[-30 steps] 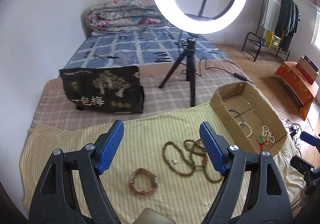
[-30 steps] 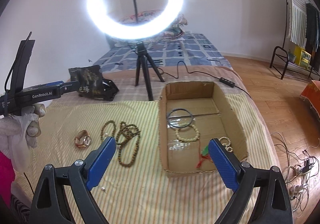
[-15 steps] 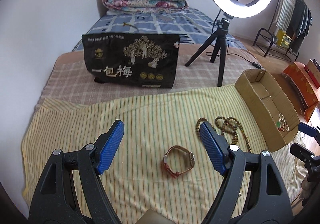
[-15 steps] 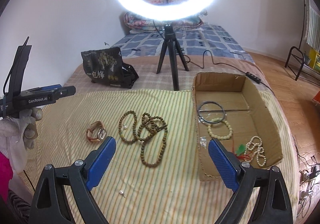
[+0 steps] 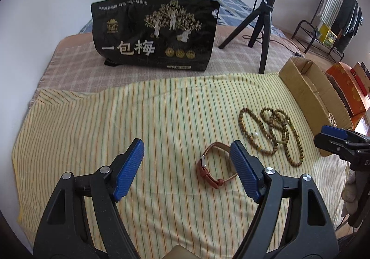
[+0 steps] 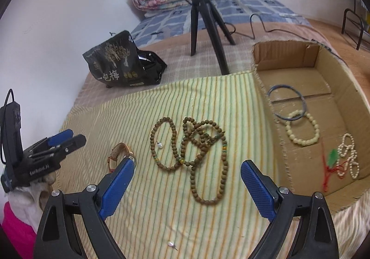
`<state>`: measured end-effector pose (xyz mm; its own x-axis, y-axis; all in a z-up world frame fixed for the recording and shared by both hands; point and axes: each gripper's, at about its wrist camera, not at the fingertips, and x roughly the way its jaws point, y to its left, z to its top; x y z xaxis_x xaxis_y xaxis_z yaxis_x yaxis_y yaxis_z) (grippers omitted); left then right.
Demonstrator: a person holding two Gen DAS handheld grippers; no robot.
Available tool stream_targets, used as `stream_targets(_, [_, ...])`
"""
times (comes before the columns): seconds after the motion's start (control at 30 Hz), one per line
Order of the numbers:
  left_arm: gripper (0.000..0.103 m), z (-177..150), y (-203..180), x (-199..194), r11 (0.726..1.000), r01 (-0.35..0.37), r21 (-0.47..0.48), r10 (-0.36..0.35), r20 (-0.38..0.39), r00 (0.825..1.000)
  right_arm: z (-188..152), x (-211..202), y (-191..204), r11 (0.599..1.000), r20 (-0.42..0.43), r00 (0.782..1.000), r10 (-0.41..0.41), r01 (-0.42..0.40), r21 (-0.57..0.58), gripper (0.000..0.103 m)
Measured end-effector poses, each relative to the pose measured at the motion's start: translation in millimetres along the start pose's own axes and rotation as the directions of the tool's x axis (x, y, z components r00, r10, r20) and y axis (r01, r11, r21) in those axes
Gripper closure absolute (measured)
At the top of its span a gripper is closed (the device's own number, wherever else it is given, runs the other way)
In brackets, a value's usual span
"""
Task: Organize jewelry
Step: 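Withdraw both open tools from the box toward the watch and wooden bead strands, then close the left tool on the leather watch strap while the right tool grips the wooden beads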
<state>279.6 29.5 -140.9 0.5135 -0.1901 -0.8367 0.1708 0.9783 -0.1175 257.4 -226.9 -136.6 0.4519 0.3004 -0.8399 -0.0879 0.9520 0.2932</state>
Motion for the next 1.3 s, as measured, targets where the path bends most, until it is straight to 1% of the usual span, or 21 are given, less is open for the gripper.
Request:
stream_targets(0.23, [0.033, -9, 1, 21, 1.0, 0.03, -0.009, -0.031, -0.066, 0.997, 4, 29, 7, 0.998, -0.058, 0.997, -0.053, 0.052, -0.017, 0.008])
stream_targets(0.3, [0.036, -11, 1, 26, 0.999, 0.042, -0.015, -0.043, -0.084, 0.996, 6, 34, 5, 0.998, -0.063, 0.996, -0.068, 0.068, -0.01, 0.008])
stream_targets(0.4, [0.037, -14, 0, 30, 0.999, 0.04, -0.01, -0.041, -0.096, 0.995, 9, 41, 3, 0.997, -0.071, 0.995, -0.075, 0.075, -0.003, 0.008])
stream_targets(0.6, [0.037, -15, 0, 38, 0.998, 0.055, -0.027, -0.058, -0.117, 0.991, 11, 56, 2, 0.997, -0.103, 0.991, -0.083, 0.084, 0.001, 0.008])
stream_targets(0.7, [0.039, -15, 0, 41, 0.997, 0.063, -0.035, -0.066, -0.122, 0.99, 13, 62, 4, 0.995, -0.109, 0.989, -0.101, 0.101, -0.006, 0.008])
stream_targets(0.87, [0.04, -16, -2, 48, 0.997, 0.062, -0.041, -0.067, -0.138, 0.988, 15, 69, 3, 0.991, -0.117, 0.984, -0.135, 0.135, -0.008, 0.008])
stream_targets(1.07, [0.045, -18, -3, 58, 0.998, 0.052, -0.038, -0.058, -0.163, 0.985, 16, 77, -3, 0.988, -0.136, 0.979, -0.155, 0.155, -0.009, 0.009])
stream_targets(1.23, [0.047, -20, -4, 63, 0.998, 0.047, -0.036, -0.052, -0.173, 0.984, 16, 82, -1, 0.984, -0.142, 0.974, -0.177, 0.174, -0.035, 0.009])
stream_targets(1.3, [0.05, -21, -6, 66, 0.999, 0.041, -0.029, -0.046, -0.179, 0.983, 15, 83, 1, 0.982, -0.143, 0.972, -0.186, 0.181, -0.051, 0.011])
